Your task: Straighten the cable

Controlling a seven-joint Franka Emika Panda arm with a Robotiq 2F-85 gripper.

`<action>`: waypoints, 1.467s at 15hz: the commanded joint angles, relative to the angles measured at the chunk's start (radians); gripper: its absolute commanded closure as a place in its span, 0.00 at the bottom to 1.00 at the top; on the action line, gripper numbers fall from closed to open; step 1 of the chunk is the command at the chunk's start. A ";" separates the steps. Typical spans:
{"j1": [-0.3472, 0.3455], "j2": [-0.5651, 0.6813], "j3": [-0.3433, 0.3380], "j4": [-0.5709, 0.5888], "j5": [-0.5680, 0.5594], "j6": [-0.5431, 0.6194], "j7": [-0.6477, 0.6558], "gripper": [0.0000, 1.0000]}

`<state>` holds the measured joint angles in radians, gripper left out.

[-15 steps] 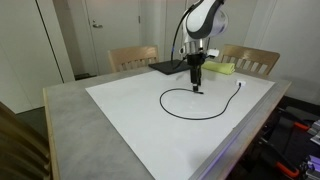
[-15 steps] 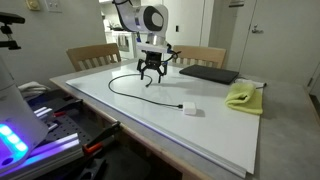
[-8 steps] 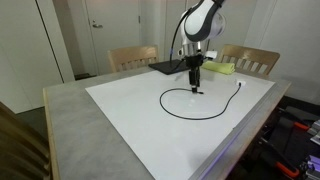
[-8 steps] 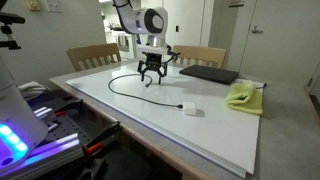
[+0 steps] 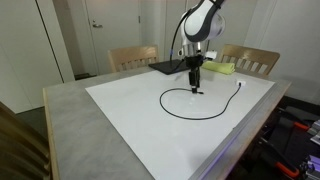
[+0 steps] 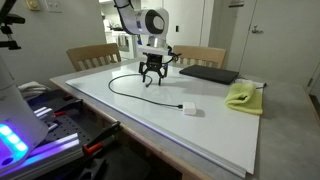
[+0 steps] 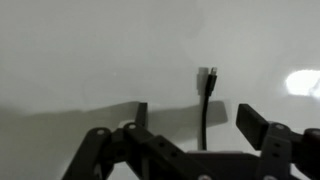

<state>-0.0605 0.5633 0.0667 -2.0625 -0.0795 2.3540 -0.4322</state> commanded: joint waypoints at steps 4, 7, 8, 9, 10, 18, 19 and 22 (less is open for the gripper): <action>-0.007 0.003 0.004 -0.011 -0.004 0.015 0.008 0.63; 0.022 -0.011 -0.019 -0.028 -0.041 0.020 0.068 0.43; 0.025 -0.018 -0.019 -0.029 -0.036 0.010 0.088 0.38; 0.018 -0.025 -0.010 -0.023 -0.011 -0.028 0.098 0.38; 0.015 -0.035 -0.005 -0.029 0.004 -0.037 0.107 0.31; 0.011 -0.065 0.006 -0.127 0.032 0.047 0.145 0.00; 0.015 -0.071 0.004 -0.143 0.032 0.070 0.155 0.01; 0.025 -0.087 -0.002 -0.182 0.027 0.128 0.198 0.27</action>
<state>-0.0443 0.5161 0.0658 -2.1673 -0.0662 2.4159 -0.2698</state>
